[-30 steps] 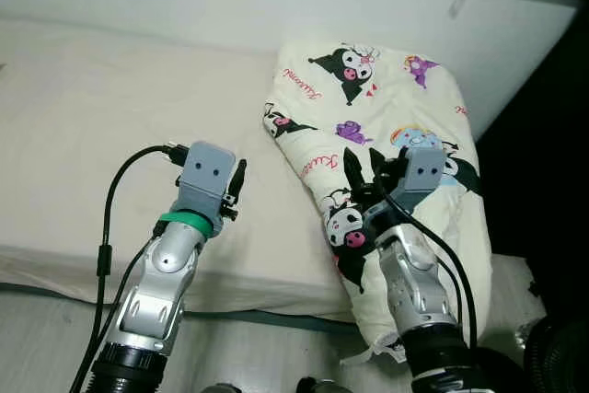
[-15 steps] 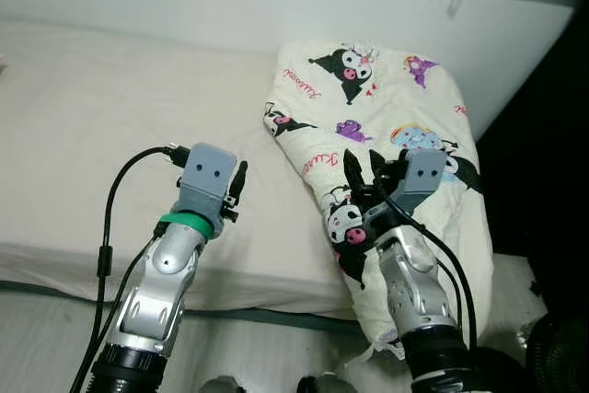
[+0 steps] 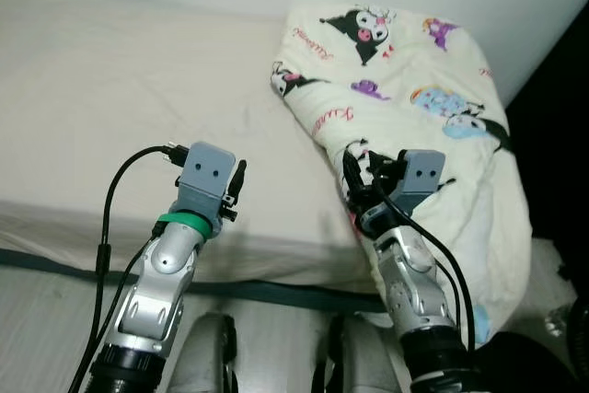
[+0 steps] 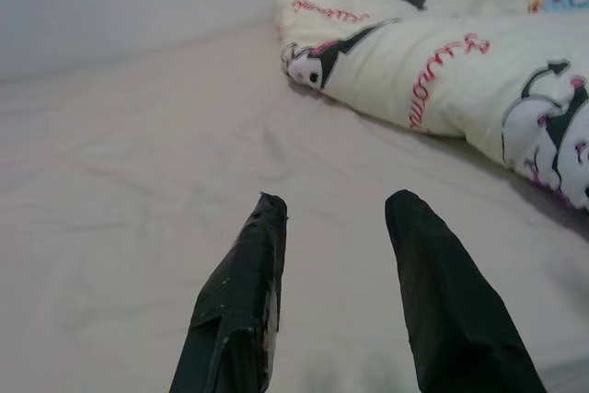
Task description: Clean up the room
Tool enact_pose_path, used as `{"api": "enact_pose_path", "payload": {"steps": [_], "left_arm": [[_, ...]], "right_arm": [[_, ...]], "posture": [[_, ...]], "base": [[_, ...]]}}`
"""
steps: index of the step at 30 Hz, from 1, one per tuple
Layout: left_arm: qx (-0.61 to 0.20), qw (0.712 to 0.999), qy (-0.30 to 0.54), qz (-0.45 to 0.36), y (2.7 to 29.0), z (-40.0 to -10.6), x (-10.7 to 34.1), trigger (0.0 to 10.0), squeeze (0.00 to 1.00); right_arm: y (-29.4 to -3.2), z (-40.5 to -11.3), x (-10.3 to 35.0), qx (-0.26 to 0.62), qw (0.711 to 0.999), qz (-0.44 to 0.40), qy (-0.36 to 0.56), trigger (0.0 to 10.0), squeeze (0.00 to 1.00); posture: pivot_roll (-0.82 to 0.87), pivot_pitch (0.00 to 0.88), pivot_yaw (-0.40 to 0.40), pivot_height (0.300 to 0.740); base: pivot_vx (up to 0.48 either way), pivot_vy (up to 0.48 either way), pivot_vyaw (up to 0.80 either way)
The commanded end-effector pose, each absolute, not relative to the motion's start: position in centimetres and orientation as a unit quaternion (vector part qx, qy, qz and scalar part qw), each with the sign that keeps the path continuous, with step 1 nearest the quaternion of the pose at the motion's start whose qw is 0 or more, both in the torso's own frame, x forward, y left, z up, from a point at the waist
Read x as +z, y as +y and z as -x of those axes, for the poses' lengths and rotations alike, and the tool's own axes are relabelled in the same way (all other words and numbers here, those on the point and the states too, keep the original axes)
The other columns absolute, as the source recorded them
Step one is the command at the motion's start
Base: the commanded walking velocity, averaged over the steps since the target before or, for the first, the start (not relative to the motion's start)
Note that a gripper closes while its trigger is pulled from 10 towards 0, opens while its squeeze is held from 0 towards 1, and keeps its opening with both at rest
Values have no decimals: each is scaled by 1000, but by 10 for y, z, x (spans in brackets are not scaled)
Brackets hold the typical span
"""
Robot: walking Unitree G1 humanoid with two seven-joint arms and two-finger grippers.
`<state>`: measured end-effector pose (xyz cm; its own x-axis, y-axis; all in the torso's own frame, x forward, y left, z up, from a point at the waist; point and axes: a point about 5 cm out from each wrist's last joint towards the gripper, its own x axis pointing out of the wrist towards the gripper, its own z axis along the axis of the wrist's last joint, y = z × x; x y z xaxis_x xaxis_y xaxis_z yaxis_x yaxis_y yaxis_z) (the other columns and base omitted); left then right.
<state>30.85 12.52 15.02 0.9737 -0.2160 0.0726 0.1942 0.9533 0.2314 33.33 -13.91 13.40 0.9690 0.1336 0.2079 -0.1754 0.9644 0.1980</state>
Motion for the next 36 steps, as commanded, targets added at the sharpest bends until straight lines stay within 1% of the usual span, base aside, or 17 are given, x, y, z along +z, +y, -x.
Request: {"api": "enact_pose_path", "payload": {"steps": [1, 2, 7, 9, 12, 14, 15, 16, 18, 22, 25, 29, 30, 32, 33, 35, 36], "left_arm": [[-108, 987, -42, -114, 125, -308, 148, 10000, 0], [-108, 987, -42, -114, 125, -308, 148, 10000, 0], [-111, 986, -40, -117, 125, -307, 147, 10000, 0], [-111, 986, -40, -117, 125, -307, 147, 10000, 0], [-112, 986, -40, -118, 126, -306, 148, 10000, 0], [-112, 986, -40, -118, 126, -306, 148, 10000, 0], [-113, 986, -38, -120, 126, -304, 147, 10000, 0], [-114, 985, -36, -121, 127, -303, 146, 10000, 0], [-115, 985, -36, -122, 127, -303, 147, 10000, 0], [-118, 984, -29, -129, 131, -299, 145, 10000, 0], [-118, 984, -27, -132, 133, -297, 145, 10000, 0], [-118, 984, -25, -134, 134, -295, 146, 10000, 0], [-117, 983, -23, -138, 137, -294, 146, 10000, 0], [-117, 983, -23, -139, 138, -293, 147, 10000, 0], [-115, 983, -22, -141, 140, -292, 147, 10000, 0], [-115, 983, -21, -142, 141, -291, 148, 10000, 0], [-114, 983, -20, -143, 142, -291, 148, 10000, 0]], "right_arm": [[-154, -334, 137, 47, 988, -97, -109, 10000, 0], [-154, -334, 137, 47, 988, -97, -109, 10000, 0], [-197, -337, 150, -39, 985, -99, -134, 10000, 0], [-202, -337, 150, -49, 984, -103, -135, 10000, 0], [-223, -336, 150, -117, 977, -112, -136, 10000, 0], [-226, -336, 150, -130, 976, -113, -136, 10000, 0], [-248, -332, 148, -183, 967, -117, -132, 10000, 0], [-258, -330, 147, -203, 963, -123, -130, 10000, 0], [-265, -329, 146, -214, 960, -127, -129, 10000, 0], [-305, -322, 137, -282, 938, -168, -108, 10000, 0], [-318, -318, 134, -295, 934, -175, -98, 10000, 0], [-324, -318, 127, -282, 937, -191, -76, 10000, 0], [-321, -320, 112, -251, 939, -234, -34, 10000, 0], [-318, -321, 105, -239, 939, -247, -17, 10000, 0], [-308, -324, 94, -204, 934, -293, 17, 10000, 0], [-302, -327, 90, -190, 933, -303, 32, 10000, 0], [-288, -331, 85, -155, 928, -334, 52, 10000, 0]], "posture": [[57, 71, 33, 585], [57, 71, 33, 585], [55, 74, 40, 585], [56, 75, 40, 585], [60, 83, 43, 585], [60, 83, 43, 585], [65, 89, 47, 585], [67, 92, 49, 585], [71, 98, 53, 585], [85, 124, 68, 585], [96, 136, 72, 585], [100, 143, 75, 585], [115, 157, 81, 585], [121, 160, 82, 585], [137, 166, 87, 585], [139, 168, 88, 585], [140, 169, 87, 585]], "base": [[0, 0, 0], [0, 0, 0], [0, 0, 0], [0, 0, 0], [0, 0, 0], [0, 0, 0], [0, 0, 0], [0, 0, 0], [0, 0, 0], [0, 0, 0], [0, 0, 0], [0, 0, 0], [0, 0, 0], [0, 0, 0], [0, 0, 0], [0, 0, 0], [0, 0, 0]]}}
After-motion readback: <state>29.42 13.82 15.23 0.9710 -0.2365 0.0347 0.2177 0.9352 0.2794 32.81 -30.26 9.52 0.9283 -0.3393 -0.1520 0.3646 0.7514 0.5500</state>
